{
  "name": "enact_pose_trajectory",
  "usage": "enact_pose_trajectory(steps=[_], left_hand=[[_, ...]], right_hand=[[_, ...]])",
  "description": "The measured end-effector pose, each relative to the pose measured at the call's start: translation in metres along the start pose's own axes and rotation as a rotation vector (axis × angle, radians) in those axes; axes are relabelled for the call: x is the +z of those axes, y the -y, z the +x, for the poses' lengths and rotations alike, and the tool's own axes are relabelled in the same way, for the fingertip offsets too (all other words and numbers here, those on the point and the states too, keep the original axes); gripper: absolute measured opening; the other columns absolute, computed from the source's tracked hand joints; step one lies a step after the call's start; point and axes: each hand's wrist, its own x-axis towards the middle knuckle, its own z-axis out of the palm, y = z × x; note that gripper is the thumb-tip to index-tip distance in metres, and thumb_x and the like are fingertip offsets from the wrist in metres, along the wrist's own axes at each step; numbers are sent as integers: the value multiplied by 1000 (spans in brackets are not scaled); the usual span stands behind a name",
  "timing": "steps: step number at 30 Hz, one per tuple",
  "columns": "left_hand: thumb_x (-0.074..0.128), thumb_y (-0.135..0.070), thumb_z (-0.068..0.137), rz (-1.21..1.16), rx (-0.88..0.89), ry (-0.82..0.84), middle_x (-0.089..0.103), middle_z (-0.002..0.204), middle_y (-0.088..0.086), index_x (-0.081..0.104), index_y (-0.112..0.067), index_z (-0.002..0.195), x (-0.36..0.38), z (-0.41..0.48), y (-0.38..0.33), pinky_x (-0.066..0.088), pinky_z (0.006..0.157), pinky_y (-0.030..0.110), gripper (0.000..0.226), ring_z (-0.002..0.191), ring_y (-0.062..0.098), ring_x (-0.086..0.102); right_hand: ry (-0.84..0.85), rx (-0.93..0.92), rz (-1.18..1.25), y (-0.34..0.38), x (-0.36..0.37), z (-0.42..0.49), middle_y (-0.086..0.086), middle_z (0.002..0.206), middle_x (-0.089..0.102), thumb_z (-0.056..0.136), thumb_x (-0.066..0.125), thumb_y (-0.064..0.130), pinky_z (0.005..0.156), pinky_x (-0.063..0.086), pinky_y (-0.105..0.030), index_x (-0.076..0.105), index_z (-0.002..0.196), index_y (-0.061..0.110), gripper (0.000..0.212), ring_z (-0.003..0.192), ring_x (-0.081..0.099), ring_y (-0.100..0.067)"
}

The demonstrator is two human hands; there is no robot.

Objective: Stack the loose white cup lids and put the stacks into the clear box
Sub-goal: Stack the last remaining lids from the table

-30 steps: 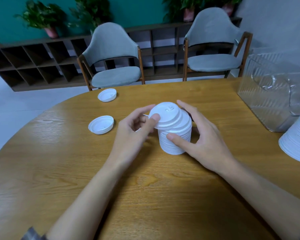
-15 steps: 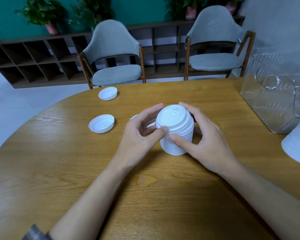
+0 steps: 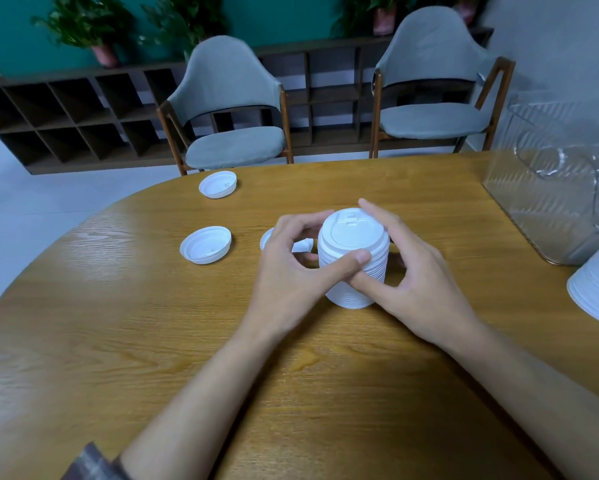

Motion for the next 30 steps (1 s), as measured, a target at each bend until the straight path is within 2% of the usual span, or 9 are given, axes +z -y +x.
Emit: enact_pose_trajectory(steps=[4,8,10,14,16,19,22,26,30], left_hand=[[88,-31,81,-43,-18,15,69,126,-7,73,-27,122,-3,1,1,53,86,20,44,118,7,65],[88,-31,81,-72,-43,60,71,126,-4,74,-26,125,-9,3,3,57,93,32,47,119,13,66],[89,-31,79,-79,-51,76,70,127,-3,73,-25,127,-10,4,4,57,95,38,50,120,14,66],[88,-30,83,-48,-22,115,68,127,-5,72,-25,129,-12,4,6,56,93,32,50,121,12,65],[80,-29,92,-13,23,145,68,128,-5,71,-24,131,-18,5,7,55,94,29,40,122,12,64],[63,-28,100,107,76,39,72,121,-7,73,-23,125,-32,9,15,53,99,30,28,120,12,66],[67,-19,88,404,154,-94,75,108,-13,75,-23,113,-41,15,29,52,94,27,26,109,6,68],[79,-18,84,717,175,49,74,112,-14,74,-23,112,-46,17,42,51,95,28,29,109,6,67],[78,-12,87,779,188,87,76,101,-12,75,-24,111,-48,17,44,55,87,34,27,96,8,70]], right_hand=[[-14,-9,-21,0,0,0,23,146,53,82,72,62,100,35,-3,41,156,40,83,134,48,6],[-16,-21,-32,-1,0,-1,26,145,52,82,75,57,98,33,-1,44,154,38,81,133,44,13],[-14,-23,-26,-2,0,0,27,144,52,81,76,57,100,35,-4,46,153,39,80,133,45,11],[21,-6,14,-6,-1,0,23,142,56,81,77,58,107,49,-30,46,148,44,75,133,52,0],[21,0,18,-7,-1,0,23,142,56,82,77,58,108,50,-36,46,146,45,73,133,52,0],[15,5,15,-6,-1,0,26,143,55,81,77,59,110,49,-37,45,145,46,72,133,51,2],[-18,11,20,-8,-1,0,26,141,56,80,77,60,109,49,-38,47,143,46,71,132,52,1],[-37,17,14,-8,-1,0,26,142,55,80,77,59,109,49,-38,47,143,46,71,132,51,2],[-39,17,13,-7,-1,0,25,142,56,81,78,58,109,49,-37,47,144,45,71,132,51,3]])
